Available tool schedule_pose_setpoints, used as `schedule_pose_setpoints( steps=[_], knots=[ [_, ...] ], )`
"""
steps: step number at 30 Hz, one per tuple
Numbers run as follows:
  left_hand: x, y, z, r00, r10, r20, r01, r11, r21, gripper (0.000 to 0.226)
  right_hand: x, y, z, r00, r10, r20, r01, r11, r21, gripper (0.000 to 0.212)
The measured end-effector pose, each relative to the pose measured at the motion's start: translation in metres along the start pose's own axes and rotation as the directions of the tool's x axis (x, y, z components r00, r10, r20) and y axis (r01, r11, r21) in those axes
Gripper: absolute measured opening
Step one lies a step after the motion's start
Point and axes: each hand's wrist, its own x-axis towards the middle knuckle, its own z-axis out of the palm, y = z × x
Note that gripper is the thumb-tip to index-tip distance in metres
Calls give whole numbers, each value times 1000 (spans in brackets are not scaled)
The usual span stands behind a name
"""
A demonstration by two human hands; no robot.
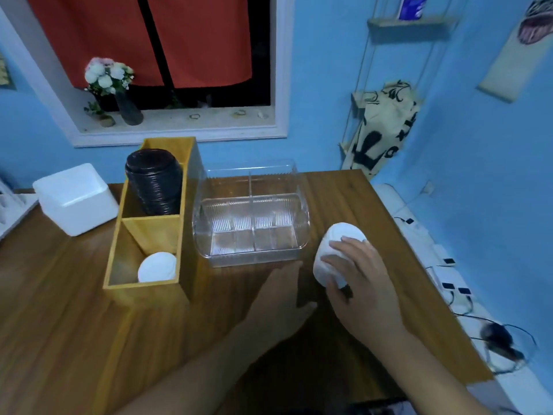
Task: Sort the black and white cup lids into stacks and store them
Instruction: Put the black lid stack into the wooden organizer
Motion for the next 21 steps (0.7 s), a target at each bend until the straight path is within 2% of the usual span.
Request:
schedule_pose_setpoints(
  steps=[3, 5, 7, 11, 15, 21],
  knots=[
    [19, 11, 24, 1000, 6, 10, -5, 1000, -24, 76, 3, 26, -11, 995, 98, 20, -97, 995, -24, 55],
    [30, 12, 39, 1000, -3, 9, 3, 999, -39, 82, 7, 41, -11, 980, 170, 99, -170, 985, -12, 60],
    [38, 11, 50, 1000, 12, -23, -13, 998, -59, 87, 10, 54, -5, 970, 181, 163, -187, 982, 22, 61],
    [47, 9, 66, 994, -11, -105, 4, 998, -68, 88, 9, 65, 10, 975, 139, 171, -161, 979, 122, 58],
    [44, 6, 65, 997, -12, -72, 5, 995, -95, 85, 9, 66, 10, 984, 96, 152, -117, 984, 131, 58],
    [-1, -6, 20, 986, 53, -158, -50, 998, 25, 81, 11, 39, 4, 988, -29, 155, -1, 982, 191, 60]
  ],
)
